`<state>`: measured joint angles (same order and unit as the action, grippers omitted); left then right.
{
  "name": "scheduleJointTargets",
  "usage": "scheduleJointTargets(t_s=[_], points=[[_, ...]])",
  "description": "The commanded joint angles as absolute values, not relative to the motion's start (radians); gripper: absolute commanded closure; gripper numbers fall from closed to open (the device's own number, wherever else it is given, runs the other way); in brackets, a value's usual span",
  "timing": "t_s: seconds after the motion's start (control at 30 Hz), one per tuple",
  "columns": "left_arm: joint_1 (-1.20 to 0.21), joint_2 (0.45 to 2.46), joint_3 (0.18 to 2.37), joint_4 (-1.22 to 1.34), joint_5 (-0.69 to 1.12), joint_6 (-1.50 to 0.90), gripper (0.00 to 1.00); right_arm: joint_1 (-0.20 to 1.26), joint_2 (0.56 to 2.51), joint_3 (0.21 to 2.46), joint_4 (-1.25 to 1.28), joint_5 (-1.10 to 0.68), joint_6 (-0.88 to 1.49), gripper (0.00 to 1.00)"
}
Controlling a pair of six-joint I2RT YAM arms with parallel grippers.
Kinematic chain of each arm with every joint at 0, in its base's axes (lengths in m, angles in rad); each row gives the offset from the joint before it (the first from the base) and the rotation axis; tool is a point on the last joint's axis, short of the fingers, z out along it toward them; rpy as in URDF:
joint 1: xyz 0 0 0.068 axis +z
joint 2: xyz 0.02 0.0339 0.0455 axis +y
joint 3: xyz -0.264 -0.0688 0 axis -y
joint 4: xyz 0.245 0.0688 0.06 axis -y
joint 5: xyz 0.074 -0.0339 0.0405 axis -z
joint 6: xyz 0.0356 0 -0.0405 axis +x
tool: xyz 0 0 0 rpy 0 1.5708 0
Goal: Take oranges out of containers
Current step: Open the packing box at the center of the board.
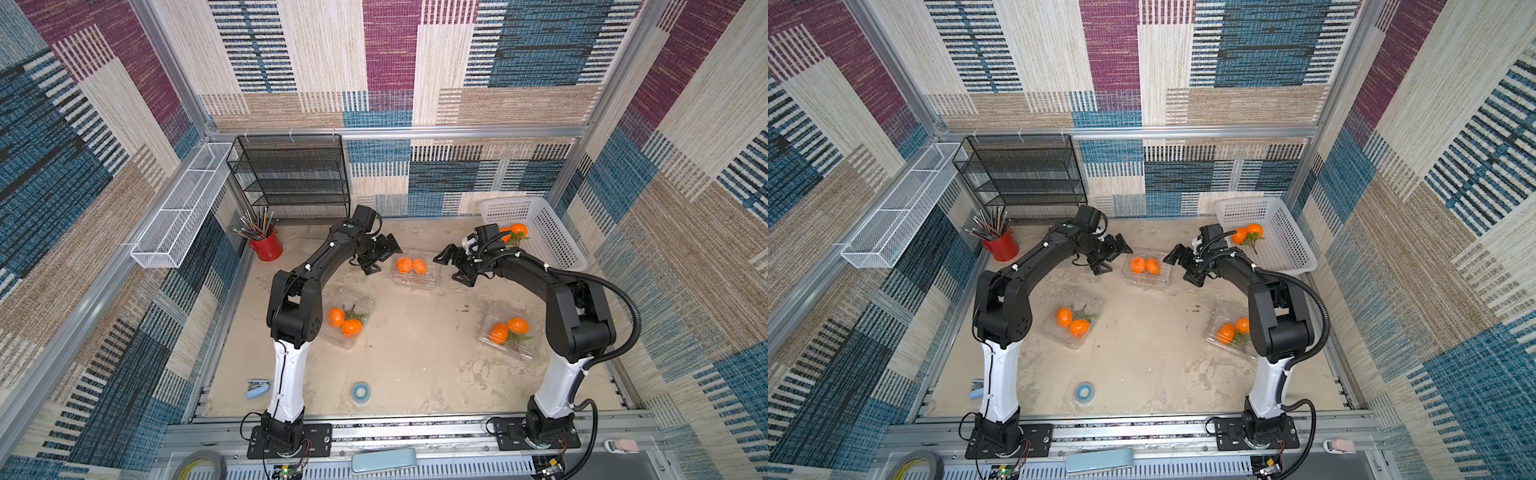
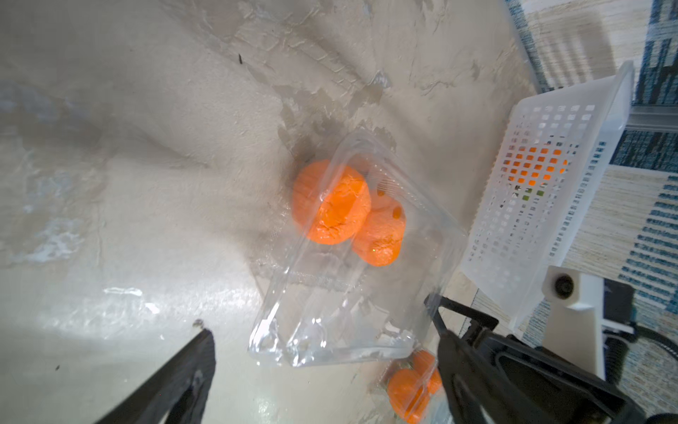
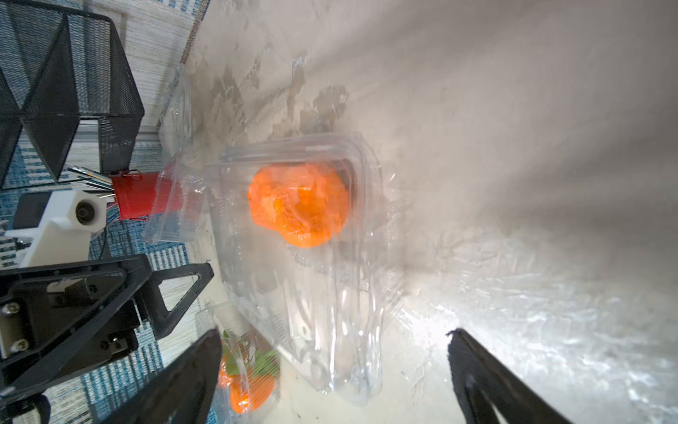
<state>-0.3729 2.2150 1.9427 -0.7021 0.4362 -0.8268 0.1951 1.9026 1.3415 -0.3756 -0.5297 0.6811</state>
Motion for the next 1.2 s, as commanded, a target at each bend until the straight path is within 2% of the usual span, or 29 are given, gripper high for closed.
scheduleJointTargets(t_s=[0.0, 0.13, 0.27, 0.57, 0.93, 1.17], points=[[-0.372, 2.257, 1.970, -0.699, 0.531, -0.758, 0.04, 0.196, 1.956, 1.382, -0.404, -0.523, 0.609, 0.08], [-0.375, 2.277, 1.964, -0.626, 0.571, -0.782, 0.04, 0.196, 1.996, 1.420, -0.390, -0.566, 0.602, 0.16], [-0.389, 2.290, 1.967, -0.580, 0.622, -0.816, 0.04, 0.196, 2.012, 1.454, -0.413, -0.591, 0.577, 0.19], [-0.463, 2.215, 1.908, -0.547, 0.592, -0.875, 0.04, 0.196, 2.031, 1.491, -0.477, -0.578, 0.508, 0.25], [-0.490, 2.120, 1.719, -0.492, 0.647, -0.939, 0.04, 0.196, 2.045, 1.526, -0.562, -0.503, 0.394, 0.23], [-0.523, 2.070, 1.637, -0.483, 0.513, -1.054, 0.04, 0.195, 2.023, 1.530, -0.601, -0.503, 0.362, 0.11]])
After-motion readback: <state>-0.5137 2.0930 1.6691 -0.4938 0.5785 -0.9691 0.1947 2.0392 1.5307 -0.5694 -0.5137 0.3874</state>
